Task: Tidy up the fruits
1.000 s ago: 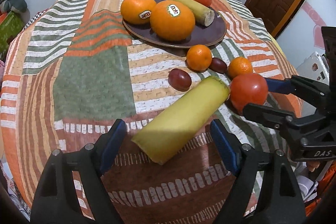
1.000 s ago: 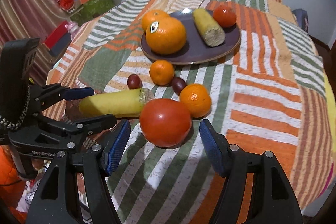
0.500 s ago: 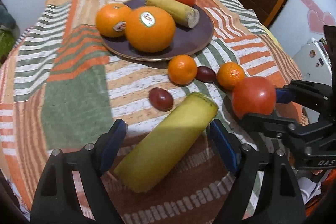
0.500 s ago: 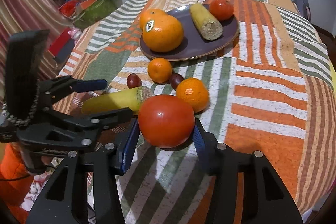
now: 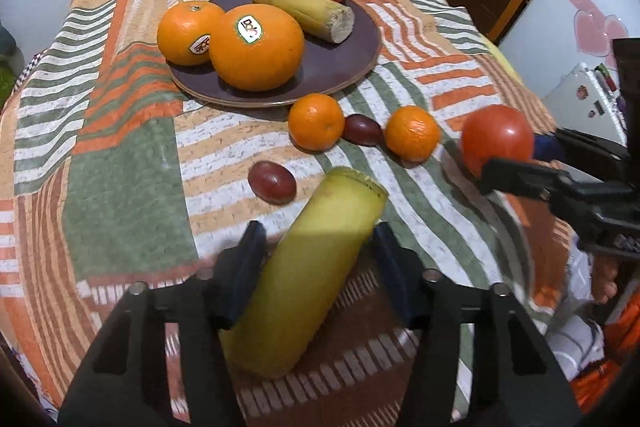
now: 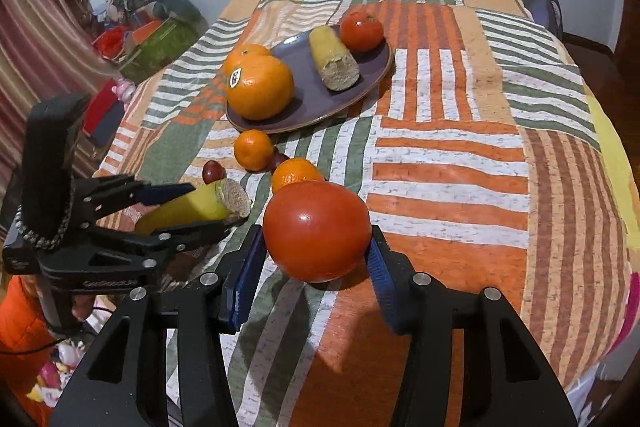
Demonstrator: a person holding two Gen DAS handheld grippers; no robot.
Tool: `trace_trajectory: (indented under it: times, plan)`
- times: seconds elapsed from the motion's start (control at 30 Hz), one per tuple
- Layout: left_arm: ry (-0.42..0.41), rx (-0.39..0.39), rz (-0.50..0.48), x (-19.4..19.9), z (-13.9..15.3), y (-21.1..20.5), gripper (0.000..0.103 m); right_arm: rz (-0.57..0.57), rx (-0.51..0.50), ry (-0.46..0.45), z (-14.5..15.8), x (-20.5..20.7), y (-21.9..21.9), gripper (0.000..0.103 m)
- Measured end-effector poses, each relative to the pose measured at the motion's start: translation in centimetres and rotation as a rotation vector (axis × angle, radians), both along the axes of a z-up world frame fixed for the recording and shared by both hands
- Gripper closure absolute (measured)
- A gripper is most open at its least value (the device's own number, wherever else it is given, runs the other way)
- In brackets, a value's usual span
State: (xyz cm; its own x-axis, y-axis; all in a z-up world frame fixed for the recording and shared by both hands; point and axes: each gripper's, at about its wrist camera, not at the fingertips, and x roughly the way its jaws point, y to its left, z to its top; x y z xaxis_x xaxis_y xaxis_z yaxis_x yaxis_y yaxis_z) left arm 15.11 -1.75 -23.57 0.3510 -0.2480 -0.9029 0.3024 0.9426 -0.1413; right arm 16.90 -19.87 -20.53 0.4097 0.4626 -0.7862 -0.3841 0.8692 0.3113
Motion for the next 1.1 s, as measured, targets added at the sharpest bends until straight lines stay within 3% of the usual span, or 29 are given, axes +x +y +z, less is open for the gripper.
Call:
trace_trajectory:
  times: [0.1, 0.17, 0.27, 0.5, 0.7, 0.87, 1.1]
  plan:
    - [-0.008, -0.029, -0.020, -0.9, 1.1, 0.0, 0.061, 0.001, -0.002, -0.013, 0.3, 0.0, 0.1, 0.056]
    - [-0.011, -0.024, -0.035, -1.1, 1.3, -0.3, 0.061, 0.000, -0.003, -0.019, 0.5, 0.0, 0.1, 0.056]
    - [-0.018, 0.053, -0.066, -0.8, 0.4, -1.2, 0.059, -0.001, -0.007, -0.022, 0.6, 0.1, 0.0, 0.056]
    - [0.028, 0.075, -0.139, 1.2, -1.2, -2.1, 0.056, -0.006, -0.019, -0.018, 0.3, 0.3, -0.1, 0.056]
    - [0.024, 0.056, -0.136, 2.1, -1.3, -2.2, 0.055, -0.013, -0.018, -0.019, 0.1, 0.5, -0.3, 0.056]
    - [0.010, 0.037, -0.109, 1.7, 0.0, -1.9, 0.058, -0.021, -0.016, -0.033, 0.5, 0.5, -0.7, 0.056]
    - [-0.095, 0.010, -0.066, 0.6, 4.1, -0.8, 0.066, -0.031, -0.019, -0.077, 1.8, 0.9, -0.9, 0.056]
